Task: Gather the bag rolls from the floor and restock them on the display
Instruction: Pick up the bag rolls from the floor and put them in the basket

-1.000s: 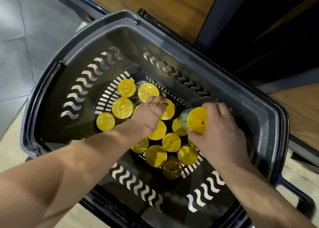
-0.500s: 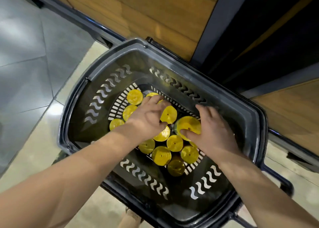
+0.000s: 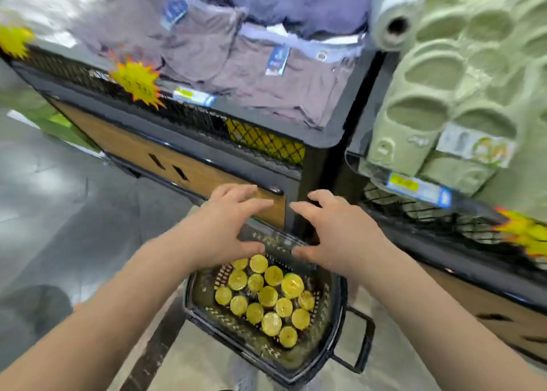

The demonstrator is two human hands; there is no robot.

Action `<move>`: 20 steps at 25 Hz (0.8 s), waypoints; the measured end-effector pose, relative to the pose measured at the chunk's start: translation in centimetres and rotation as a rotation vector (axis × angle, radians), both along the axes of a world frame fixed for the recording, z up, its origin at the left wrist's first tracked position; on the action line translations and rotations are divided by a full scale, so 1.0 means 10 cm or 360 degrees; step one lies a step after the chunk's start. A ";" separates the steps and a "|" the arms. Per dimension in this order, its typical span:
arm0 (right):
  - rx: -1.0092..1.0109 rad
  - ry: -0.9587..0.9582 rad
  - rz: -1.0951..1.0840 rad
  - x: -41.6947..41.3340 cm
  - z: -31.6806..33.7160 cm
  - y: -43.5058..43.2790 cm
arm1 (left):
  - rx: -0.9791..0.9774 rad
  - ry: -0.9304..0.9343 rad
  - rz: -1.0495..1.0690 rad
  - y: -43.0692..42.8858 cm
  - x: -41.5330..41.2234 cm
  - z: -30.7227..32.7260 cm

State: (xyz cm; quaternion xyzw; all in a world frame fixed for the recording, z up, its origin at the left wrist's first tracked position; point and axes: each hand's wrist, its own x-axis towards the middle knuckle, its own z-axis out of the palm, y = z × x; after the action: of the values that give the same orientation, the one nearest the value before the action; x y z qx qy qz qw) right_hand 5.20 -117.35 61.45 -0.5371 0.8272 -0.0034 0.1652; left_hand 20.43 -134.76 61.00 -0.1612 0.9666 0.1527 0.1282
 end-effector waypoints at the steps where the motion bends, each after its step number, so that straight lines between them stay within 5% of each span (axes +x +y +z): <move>1: -0.0075 0.0040 -0.0024 -0.02 0.35 0.04 | -0.0068 0.0059 -0.0021 0.05 -0.02 0.32; 8: -0.0357 0.0385 -0.0410 -0.03 1.86 0.84 | -0.0384 0.0381 -0.0287 0.63 -0.45 1.96; 20: -0.0216 0.0656 -0.1449 0.78 2.33 2.53 | -0.0333 0.0525 -0.1234 2.25 -1.09 2.34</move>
State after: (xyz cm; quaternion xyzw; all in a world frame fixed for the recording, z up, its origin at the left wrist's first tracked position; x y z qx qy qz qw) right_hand 13.02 -92.05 84.72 -0.1207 0.9909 -0.0227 -0.0552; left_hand 9.49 -112.25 84.37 0.2283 0.9734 0.0183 0.0030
